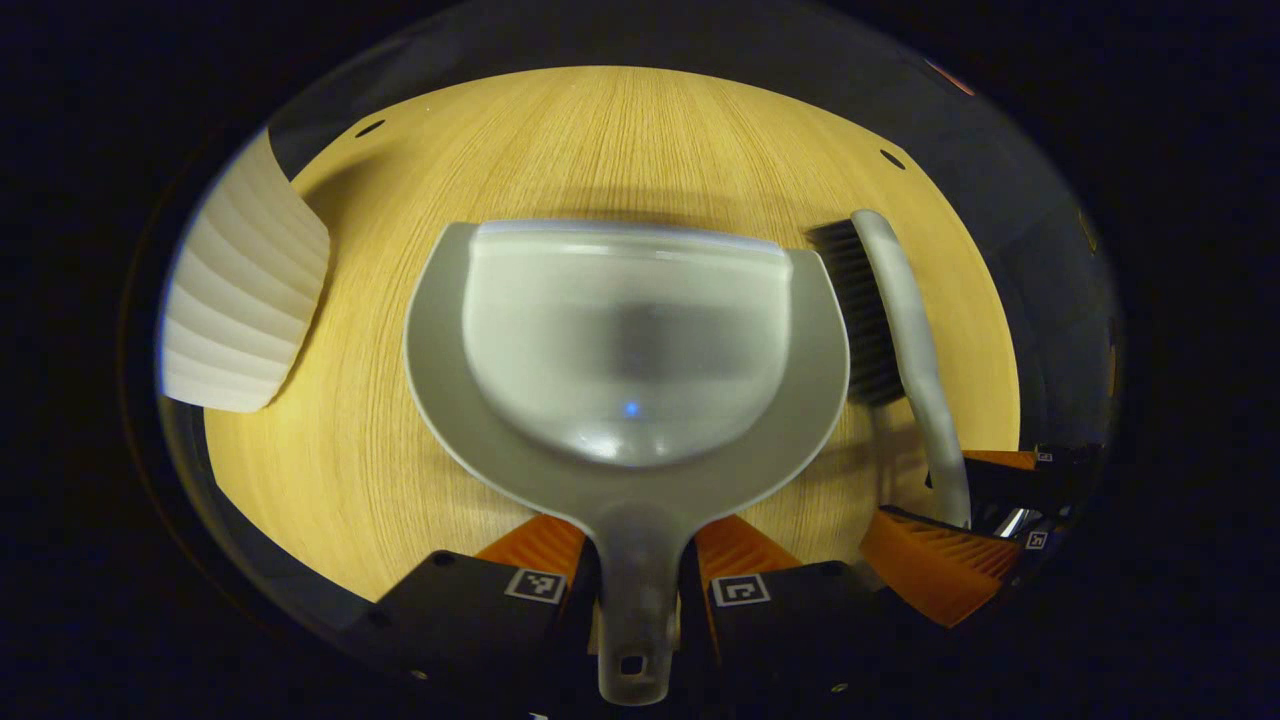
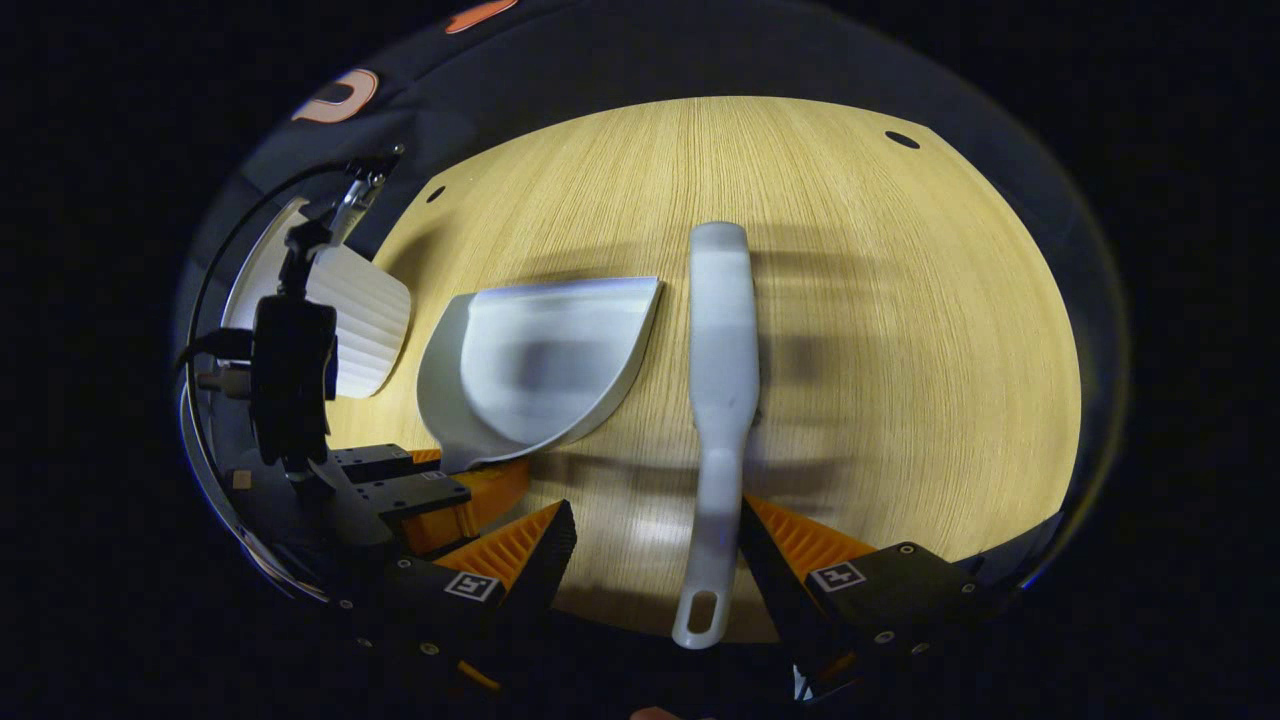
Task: Pick up the small broom and dustpan from the desktop, sweep the trash into the dustpan with the broom, and then empty the trash into the garbage bin.
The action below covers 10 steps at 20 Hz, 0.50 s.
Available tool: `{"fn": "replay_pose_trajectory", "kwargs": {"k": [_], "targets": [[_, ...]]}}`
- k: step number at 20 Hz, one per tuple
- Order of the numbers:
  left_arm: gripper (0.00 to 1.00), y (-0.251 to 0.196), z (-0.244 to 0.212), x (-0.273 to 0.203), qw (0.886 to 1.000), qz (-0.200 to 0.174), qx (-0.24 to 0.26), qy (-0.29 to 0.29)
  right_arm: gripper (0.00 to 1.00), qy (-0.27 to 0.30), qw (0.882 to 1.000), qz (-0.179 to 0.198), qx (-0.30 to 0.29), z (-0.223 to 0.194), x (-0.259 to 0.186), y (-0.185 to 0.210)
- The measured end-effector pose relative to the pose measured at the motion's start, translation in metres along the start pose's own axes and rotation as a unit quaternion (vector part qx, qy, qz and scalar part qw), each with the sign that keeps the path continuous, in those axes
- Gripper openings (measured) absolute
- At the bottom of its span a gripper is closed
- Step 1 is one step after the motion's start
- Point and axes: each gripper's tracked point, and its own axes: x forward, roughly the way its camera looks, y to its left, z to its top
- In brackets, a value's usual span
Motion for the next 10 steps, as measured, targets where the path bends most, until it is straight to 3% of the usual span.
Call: {"fn": "replay_pose_trajectory", "kwargs": {"k": [4, 10], "targets": [[0.73, 0.006, 0.019, -0.012, 0.999, -0.001, 0.028, -0.030, 0.97, -0.037, 0.999, -0.002, -0.004, 0.016, -0.011, -0.004], [0.77, 0.023, 0.065, -0.038, 0.993, 0.031, 0.042, -0.105, 0.97, -0.152, 0.987, -0.043, -0.038, 0.063, -0.064, -0.018]]}}
